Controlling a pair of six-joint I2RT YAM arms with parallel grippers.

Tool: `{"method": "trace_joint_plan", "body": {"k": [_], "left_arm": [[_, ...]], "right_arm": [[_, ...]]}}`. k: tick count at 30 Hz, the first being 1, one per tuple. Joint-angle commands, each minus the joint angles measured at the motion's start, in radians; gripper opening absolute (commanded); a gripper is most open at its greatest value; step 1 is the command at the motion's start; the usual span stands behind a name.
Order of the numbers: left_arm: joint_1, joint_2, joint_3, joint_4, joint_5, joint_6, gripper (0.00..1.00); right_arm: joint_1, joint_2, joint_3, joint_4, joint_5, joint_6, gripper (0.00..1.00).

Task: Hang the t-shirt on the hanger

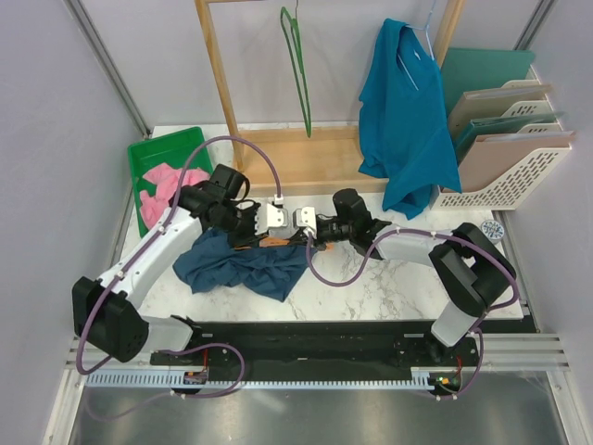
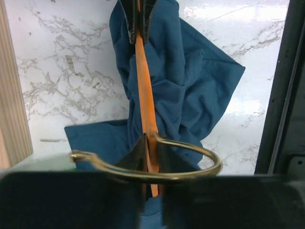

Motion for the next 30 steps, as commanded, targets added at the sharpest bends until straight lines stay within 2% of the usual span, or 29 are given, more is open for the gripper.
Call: {"method": "trace_joint_plan", "body": {"k": [1, 2, 3, 5, 6, 8, 10, 14, 18, 22, 25, 30], "left_arm": [[0.023, -0.105, 0.043, -0.029, 0.093, -0.145, 0.44], [0.058, -0.133, 0.033, 0.0, 0.096, -0.163, 0.5], [0.079, -0.176, 0.016, 0.004, 0.102, -0.179, 0.64], [0.146, -0.213, 0.01, 0.005, 0.114, -0.193, 0.68], [0.174, -0.225, 0.013, 0.002, 0.128, -0.215, 0.82], [0.225, -0.25, 0.017, -0.036, 0.125, -0.228, 0.93], [0.257, -0.251, 0.01, -0.073, 0.079, -0.211, 0.93], [0.401, -0.209, -0.092, -0.102, 0.021, -0.119, 0.89], [0.455, -0.123, -0.04, -0.136, 0.085, -0.073, 0.63], [0.449, -0.047, 0.02, -0.198, 0.168, -0.046, 0.64], [0.435, -0.026, 0.019, -0.249, 0.194, 0.014, 0.66], [0.383, -0.003, -0.021, -0.254, 0.199, 0.017, 0.69]], "right_arm": [[0.008, 0.001, 0.043, 0.03, 0.001, -0.026, 0.0], [0.003, -0.005, 0.041, 0.015, 0.001, -0.024, 0.0], [0.003, -0.006, 0.041, -0.001, 0.001, -0.024, 0.0], [0.002, -0.006, 0.038, -0.035, 0.004, -0.029, 0.0], [0.002, -0.008, 0.037, -0.035, 0.004, -0.021, 0.0], [0.002, -0.011, 0.032, -0.047, 0.001, -0.017, 0.0], [0.003, -0.014, 0.026, -0.047, 0.001, -0.012, 0.0], [0.002, -0.028, 0.025, -0.062, 0.001, -0.017, 0.0], [0.014, -0.083, -0.006, -0.113, -0.003, -0.138, 0.0], [0.022, -0.143, -0.024, -0.208, 0.0, -0.251, 0.0], [0.026, -0.167, -0.047, -0.206, 0.027, -0.311, 0.0], [0.034, -0.198, -0.084, -0.168, 0.067, -0.363, 0.0]]}}
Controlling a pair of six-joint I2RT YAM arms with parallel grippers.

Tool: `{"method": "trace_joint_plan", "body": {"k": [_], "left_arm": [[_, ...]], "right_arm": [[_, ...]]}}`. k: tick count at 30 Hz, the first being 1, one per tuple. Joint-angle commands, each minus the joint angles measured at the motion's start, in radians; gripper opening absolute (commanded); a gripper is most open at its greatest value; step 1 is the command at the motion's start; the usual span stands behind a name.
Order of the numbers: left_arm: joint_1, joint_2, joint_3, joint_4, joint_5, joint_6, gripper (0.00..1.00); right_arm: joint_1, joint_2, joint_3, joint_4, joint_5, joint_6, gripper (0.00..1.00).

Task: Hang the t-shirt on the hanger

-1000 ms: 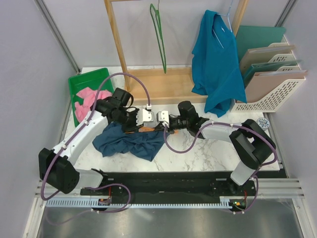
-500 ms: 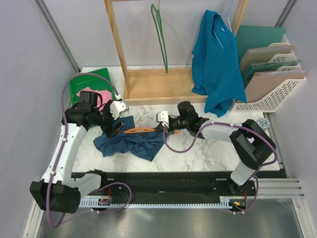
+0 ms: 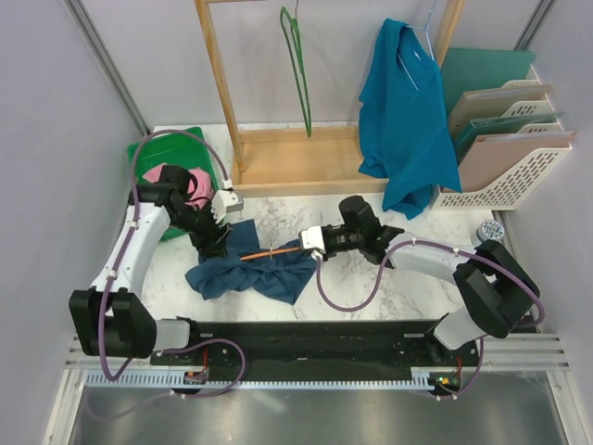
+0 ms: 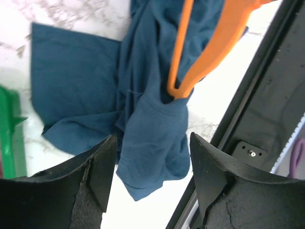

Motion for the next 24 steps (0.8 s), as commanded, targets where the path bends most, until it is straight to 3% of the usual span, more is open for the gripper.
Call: {"method": "trace_joint_plan", "body": {"k": [1, 10, 12, 13, 16, 20, 24], "left_arm": [[-0.054, 0.028, -0.006, -0.046, 0.056, 0.06, 0.69], [-0.125, 0.103, -0.002, 0.034, 0.029, 0.007, 0.58], [-0.136, 0.105, 0.004, 0.032, 0.021, 0.014, 0.39], [-0.137, 0.097, 0.014, 0.023, 0.026, 0.028, 0.18], [-0.146, 0.079, 0.037, -0.043, 0.046, 0.071, 0.02], [-0.145, 0.016, 0.088, -0.083, 0.091, 0.048, 0.02], [-0.15, -0.064, 0.143, 0.026, 0.119, -0.099, 0.02]], "right_arm": [[0.011, -0.052, -0.027, 0.017, 0.018, -0.094, 0.0], [0.026, -0.121, -0.047, 0.02, 0.029, -0.102, 0.0], [0.026, -0.131, -0.048, 0.012, 0.031, -0.09, 0.0], [0.026, -0.134, -0.045, 0.004, 0.032, -0.082, 0.0], [0.028, -0.131, -0.036, -0.002, 0.043, -0.044, 0.0], [0.019, -0.112, -0.002, -0.035, 0.04, 0.099, 0.0], [0.011, -0.115, 0.015, -0.068, 0.002, 0.237, 0.0]]}}
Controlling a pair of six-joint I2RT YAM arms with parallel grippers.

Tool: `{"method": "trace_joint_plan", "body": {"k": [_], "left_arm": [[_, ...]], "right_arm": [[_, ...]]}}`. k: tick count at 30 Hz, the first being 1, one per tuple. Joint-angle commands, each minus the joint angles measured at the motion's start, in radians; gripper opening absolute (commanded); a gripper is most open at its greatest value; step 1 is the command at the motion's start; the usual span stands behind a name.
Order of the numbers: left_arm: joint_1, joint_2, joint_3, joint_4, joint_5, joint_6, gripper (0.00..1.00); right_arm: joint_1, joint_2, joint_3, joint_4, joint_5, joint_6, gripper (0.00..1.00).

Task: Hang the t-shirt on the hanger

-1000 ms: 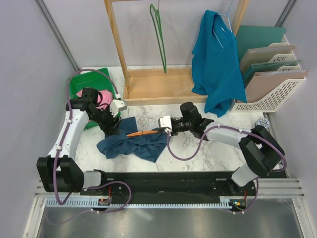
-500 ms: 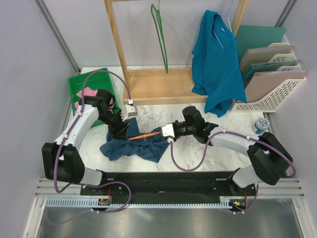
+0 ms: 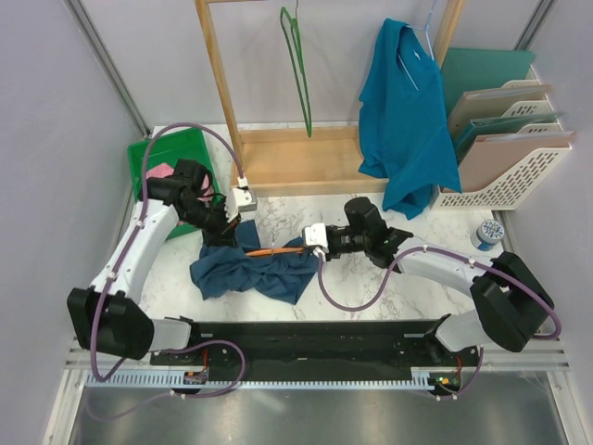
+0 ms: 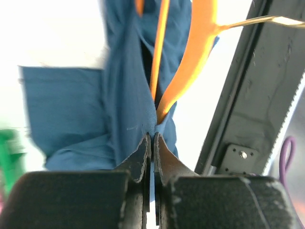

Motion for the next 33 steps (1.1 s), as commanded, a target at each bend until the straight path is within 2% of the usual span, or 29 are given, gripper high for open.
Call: {"method": "trace_joint_plan", "body": {"k": [1, 4, 5, 9, 13, 18, 20, 24, 27, 28, 33], "left_arm": [[-0.014, -0.111, 0.091, 0.079, 0.081, -0.133, 0.02], [-0.074, -0.11, 0.112, 0.077, 0.058, -0.185, 0.02], [-0.092, -0.108, 0.101, 0.077, 0.056, -0.191, 0.02], [-0.117, -0.111, 0.077, 0.088, 0.067, -0.227, 0.02], [-0.146, -0.105, 0.1, 0.128, 0.085, -0.269, 0.02], [-0.166, -0.09, 0.181, 0.168, 0.072, -0.343, 0.02], [-0.168, -0.082, 0.225, 0.186, 0.038, -0.363, 0.02], [-0.177, -0.064, 0.298, 0.185, -0.063, -0.369, 0.02], [-0.232, -0.064, 0.316, 0.153, -0.096, -0.336, 0.02], [-0.281, -0.067, 0.316, 0.146, -0.112, -0.328, 0.02], [-0.364, -0.064, 0.328, 0.14, -0.108, -0.374, 0.02]], "right_arm": [[-0.008, -0.014, 0.048, -0.016, -0.061, 0.21, 0.0], [-0.01, -0.002, 0.045, 0.039, -0.058, 0.348, 0.0], [-0.011, -0.005, 0.037, 0.103, -0.051, 0.379, 0.0], [-0.027, 0.011, 0.048, 0.219, -0.046, 0.535, 0.0], [-0.027, 0.044, 0.06, 0.329, -0.049, 0.621, 0.0], [-0.027, 0.068, 0.028, 0.46, -0.054, 0.697, 0.0], [-0.027, 0.058, -0.022, 0.576, -0.055, 0.737, 0.0], [-0.034, 0.002, -0.116, 0.619, -0.072, 0.688, 0.0], [-0.031, -0.023, -0.153, 0.674, -0.078, 0.698, 0.0], [-0.03, -0.003, -0.155, 0.731, -0.059, 0.714, 0.0], [-0.025, 0.066, -0.099, 0.887, -0.014, 0.803, 0.0]]}}
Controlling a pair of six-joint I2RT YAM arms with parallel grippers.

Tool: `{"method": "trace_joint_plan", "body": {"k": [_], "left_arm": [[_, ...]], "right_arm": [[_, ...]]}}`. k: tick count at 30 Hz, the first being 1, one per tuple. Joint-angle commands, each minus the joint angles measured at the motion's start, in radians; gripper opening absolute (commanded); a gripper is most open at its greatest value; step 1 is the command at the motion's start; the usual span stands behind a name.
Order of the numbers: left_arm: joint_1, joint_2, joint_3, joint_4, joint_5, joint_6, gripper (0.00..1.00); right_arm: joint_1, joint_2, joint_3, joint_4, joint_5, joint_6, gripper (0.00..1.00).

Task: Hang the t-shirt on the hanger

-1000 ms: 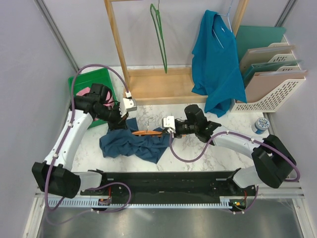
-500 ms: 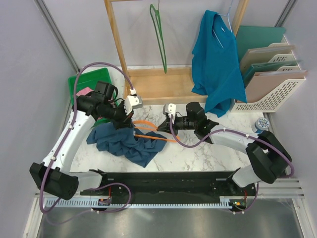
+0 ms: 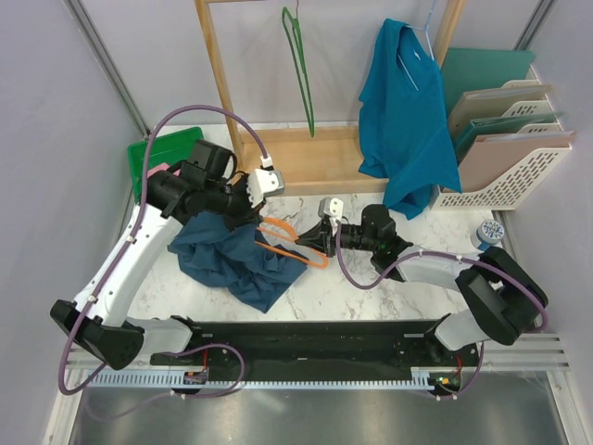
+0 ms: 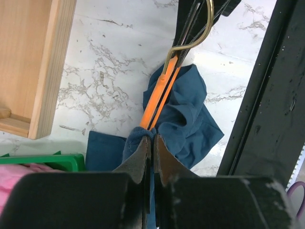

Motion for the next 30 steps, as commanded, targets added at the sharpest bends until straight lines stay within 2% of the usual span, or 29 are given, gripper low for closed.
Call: {"method": "trace_joint_plan", "body": {"k": [1, 12, 15, 19, 23, 27, 30], "left_arm": [[-0.085, 0.005, 0.061, 0.028, 0.06, -0.069, 0.02], [-0.184, 0.12, 0.255, 0.044, 0.043, -0.106, 0.02], [-0.222, 0.127, 0.222, 0.022, 0.045, -0.085, 0.02], [-0.271, 0.121, 0.186, 0.024, 0.009, -0.06, 0.02], [-0.308, 0.11, 0.142, 0.037, 0.101, -0.071, 0.02], [-0.383, 0.108, 0.079, 0.054, 0.141, -0.074, 0.02], [-0.398, 0.124, 0.076, 0.059, 0.176, -0.102, 0.02]], "right_arm": [[0.021, 0.04, 0.059, 0.296, 0.009, 0.082, 0.0], [0.101, 0.065, 0.011, 0.383, 0.027, 0.068, 0.0], [0.096, 0.054, 0.04, 0.377, 0.064, 0.082, 0.0], [0.082, 0.021, 0.057, 0.338, 0.039, 0.108, 0.0], [0.082, 0.036, 0.077, 0.321, 0.044, 0.114, 0.0], [0.085, 0.056, 0.087, 0.319, 0.039, 0.112, 0.0], [0.087, 0.057, 0.085, 0.314, 0.052, 0.111, 0.0]]}}
